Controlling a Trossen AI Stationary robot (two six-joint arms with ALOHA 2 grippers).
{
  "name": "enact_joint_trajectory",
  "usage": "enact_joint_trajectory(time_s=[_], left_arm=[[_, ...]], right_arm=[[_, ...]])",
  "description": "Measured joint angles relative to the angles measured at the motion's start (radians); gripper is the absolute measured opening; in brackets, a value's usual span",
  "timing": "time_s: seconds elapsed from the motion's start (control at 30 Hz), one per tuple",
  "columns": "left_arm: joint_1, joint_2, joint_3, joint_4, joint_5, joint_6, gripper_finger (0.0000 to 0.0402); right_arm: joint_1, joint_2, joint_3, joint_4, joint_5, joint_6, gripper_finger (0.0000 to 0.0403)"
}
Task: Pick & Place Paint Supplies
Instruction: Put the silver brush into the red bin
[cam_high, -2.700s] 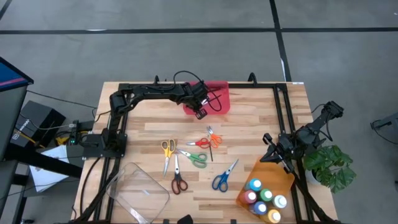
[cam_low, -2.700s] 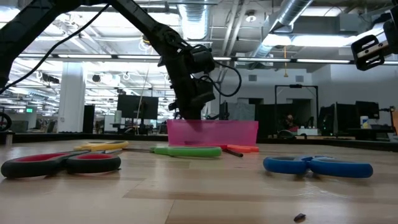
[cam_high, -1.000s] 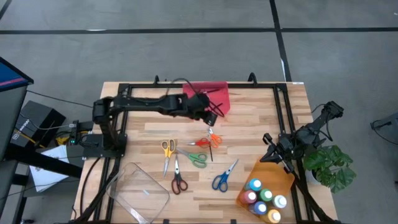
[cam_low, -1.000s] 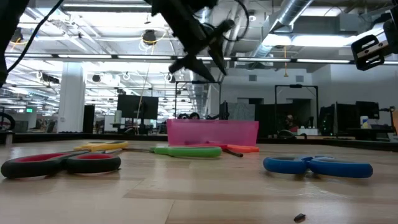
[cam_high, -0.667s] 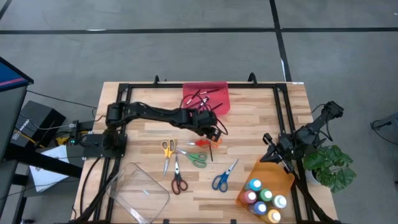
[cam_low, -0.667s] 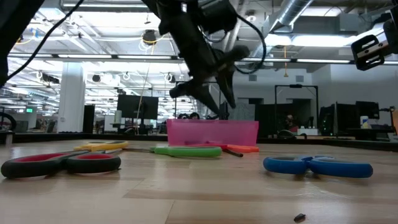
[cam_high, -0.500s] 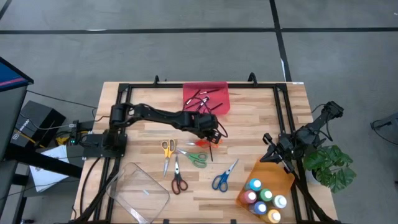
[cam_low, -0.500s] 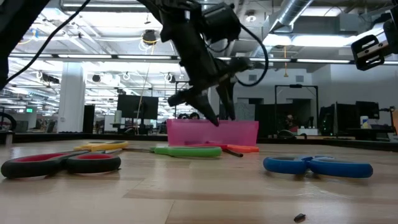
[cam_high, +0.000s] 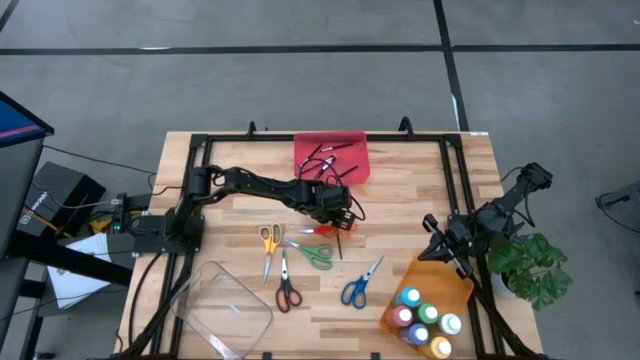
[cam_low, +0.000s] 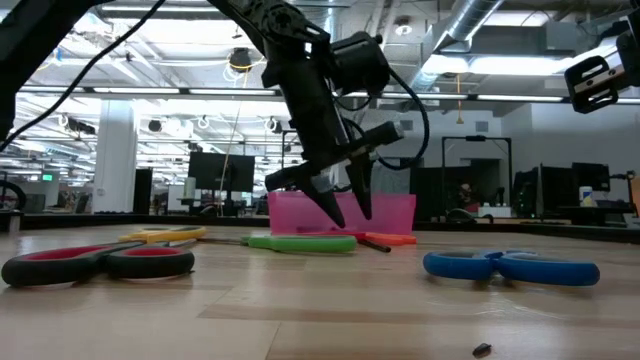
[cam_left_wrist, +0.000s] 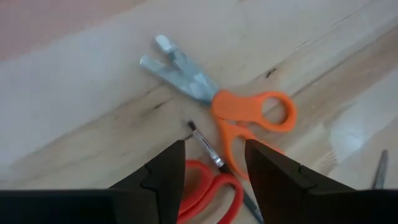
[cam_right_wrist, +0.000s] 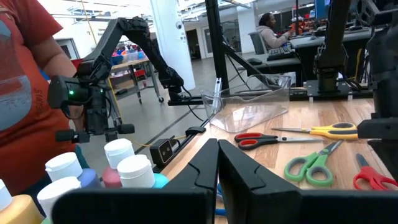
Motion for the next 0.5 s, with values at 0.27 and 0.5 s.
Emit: enact_joint_trajectory(time_s=[0.27,0.5], left_arm=[[-0.003,0.002,0.0,-0.001,-0.037,-0.02,0.0163],[0.001,0.048,0.002,0.022,-0.025,-0.021,0.0163]], right_arm=[[0.0,0.0,0.0,0.0,0.0,0.0,0.0009],[0.0,0.0,0.0,0.0,0.0,0.0,0.0009]])
